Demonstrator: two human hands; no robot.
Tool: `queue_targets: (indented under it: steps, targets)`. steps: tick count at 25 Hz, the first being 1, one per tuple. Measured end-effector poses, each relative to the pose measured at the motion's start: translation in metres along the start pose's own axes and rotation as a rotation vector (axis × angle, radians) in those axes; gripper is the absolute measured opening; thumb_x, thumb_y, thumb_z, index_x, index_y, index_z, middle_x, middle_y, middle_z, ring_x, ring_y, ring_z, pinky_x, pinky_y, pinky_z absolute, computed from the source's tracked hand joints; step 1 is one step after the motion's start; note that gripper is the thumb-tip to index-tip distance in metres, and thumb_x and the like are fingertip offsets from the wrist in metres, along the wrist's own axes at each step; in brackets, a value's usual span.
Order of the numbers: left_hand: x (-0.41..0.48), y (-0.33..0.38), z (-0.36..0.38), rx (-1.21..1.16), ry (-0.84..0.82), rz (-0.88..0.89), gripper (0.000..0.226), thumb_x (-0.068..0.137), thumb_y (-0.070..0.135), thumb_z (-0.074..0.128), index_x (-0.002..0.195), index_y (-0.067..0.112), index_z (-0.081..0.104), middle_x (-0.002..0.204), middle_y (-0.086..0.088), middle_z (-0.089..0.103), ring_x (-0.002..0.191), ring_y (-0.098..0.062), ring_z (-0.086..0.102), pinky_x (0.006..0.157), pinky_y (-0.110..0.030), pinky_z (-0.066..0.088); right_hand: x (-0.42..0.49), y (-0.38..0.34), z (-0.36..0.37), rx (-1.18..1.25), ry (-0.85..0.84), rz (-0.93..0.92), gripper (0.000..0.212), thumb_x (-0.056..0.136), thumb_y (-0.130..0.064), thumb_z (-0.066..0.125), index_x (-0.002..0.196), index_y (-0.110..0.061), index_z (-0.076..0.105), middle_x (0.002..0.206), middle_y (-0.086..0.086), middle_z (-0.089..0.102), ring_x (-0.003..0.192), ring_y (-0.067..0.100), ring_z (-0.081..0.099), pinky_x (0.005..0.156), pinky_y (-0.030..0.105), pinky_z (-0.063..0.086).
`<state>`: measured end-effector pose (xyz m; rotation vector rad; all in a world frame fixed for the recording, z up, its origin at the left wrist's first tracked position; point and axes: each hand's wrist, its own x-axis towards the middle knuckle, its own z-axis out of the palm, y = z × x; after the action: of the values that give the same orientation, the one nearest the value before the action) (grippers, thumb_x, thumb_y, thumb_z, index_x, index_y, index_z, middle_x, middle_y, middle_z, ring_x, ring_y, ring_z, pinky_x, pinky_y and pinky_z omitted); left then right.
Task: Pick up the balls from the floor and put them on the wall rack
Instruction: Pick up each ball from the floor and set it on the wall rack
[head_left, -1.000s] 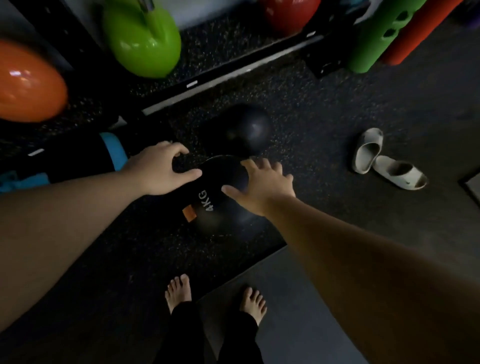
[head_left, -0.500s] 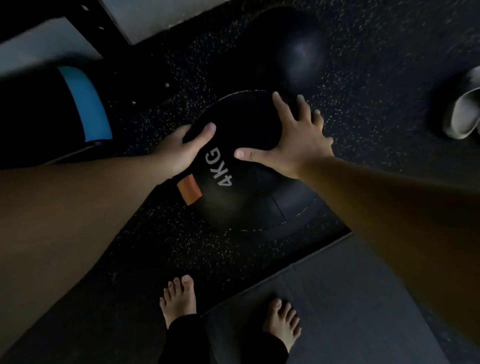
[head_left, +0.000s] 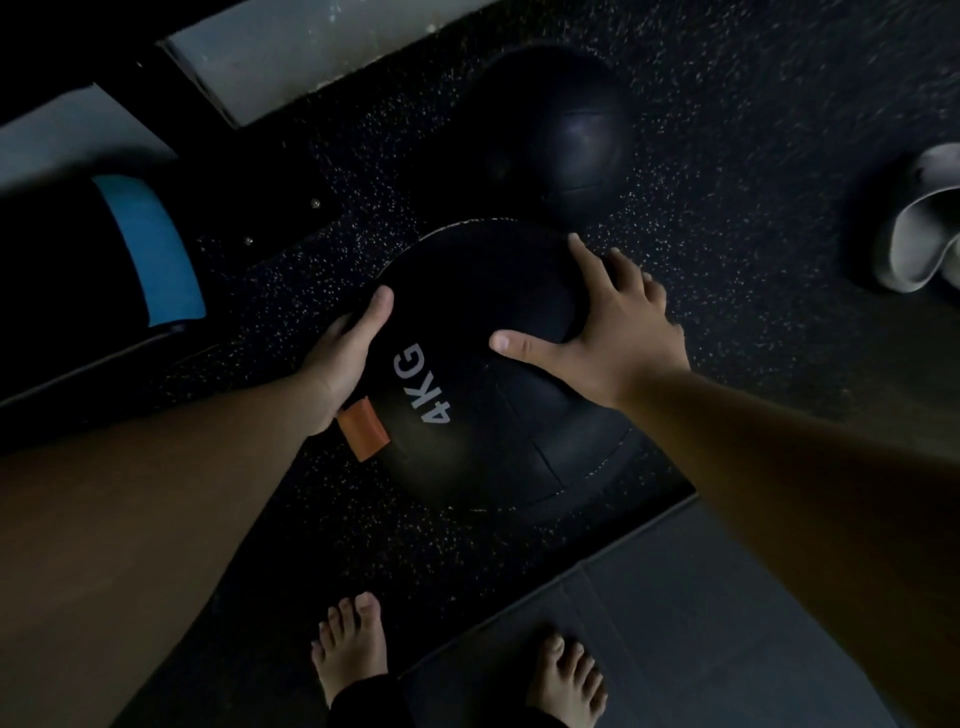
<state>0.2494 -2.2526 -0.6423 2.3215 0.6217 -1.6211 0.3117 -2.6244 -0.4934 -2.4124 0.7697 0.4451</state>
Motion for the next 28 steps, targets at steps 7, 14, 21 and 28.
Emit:
queue_targets:
  steps: [7, 14, 21, 28]
  targets:
    - [-0.046, 0.164, -0.126, -0.524, -0.202, 0.397, 0.093, 0.083, 0.083, 0.060, 0.155, 0.024, 0.054, 0.153, -0.013, 0.062, 0.139, -0.030, 0.060, 0.119, -0.052, 0.045, 0.003, 0.000, 0.012, 0.149, 0.015, 0.015, 0.140, 0.035, -0.112, 0.046, 0.156, -0.055, 0.004, 0.170, 0.004, 0.013, 0.152, 0.039, 0.013, 0.109, 0.076, 0.028]
    - [-0.086, 0.193, -0.131, -0.777, -0.153, 0.422, 0.102, 0.057, 0.090, 0.074, 0.139, 0.030, 0.071, 0.133, -0.008, 0.077, 0.121, -0.032, 0.073, 0.109, -0.051, 0.055, -0.010, -0.001, 0.005, 0.310, 0.110, 0.052, 0.132, 0.043, -0.103, 0.058, 0.157, -0.049, 0.019, 0.165, 0.002, 0.024, 0.148, 0.037, 0.022, 0.112, 0.070, 0.031]
    - [-0.171, 0.191, -0.189, -0.762, 0.043, 0.536, 0.139, 0.038, 0.101, 0.072, 0.160, 0.038, 0.046, 0.160, -0.005, 0.054, 0.143, -0.033, 0.054, 0.120, -0.056, 0.042, -0.056, -0.053, -0.048, 0.450, 0.229, -0.014, 0.131, 0.040, -0.103, 0.059, 0.154, -0.050, 0.024, 0.161, 0.001, 0.030, 0.147, 0.032, 0.027, 0.111, 0.067, 0.035]
    - [-0.336, 0.202, -0.282, -0.755, 0.207, 0.711, 0.103, 0.077, 0.085, 0.066, 0.164, 0.036, 0.038, 0.165, -0.003, 0.047, 0.140, -0.025, 0.050, 0.110, -0.041, 0.041, -0.117, -0.144, -0.200, 0.525, 0.353, -0.144, 0.129, 0.044, -0.097, 0.067, 0.155, -0.050, 0.023, 0.159, -0.003, 0.030, 0.147, 0.028, 0.028, 0.112, 0.064, 0.036]
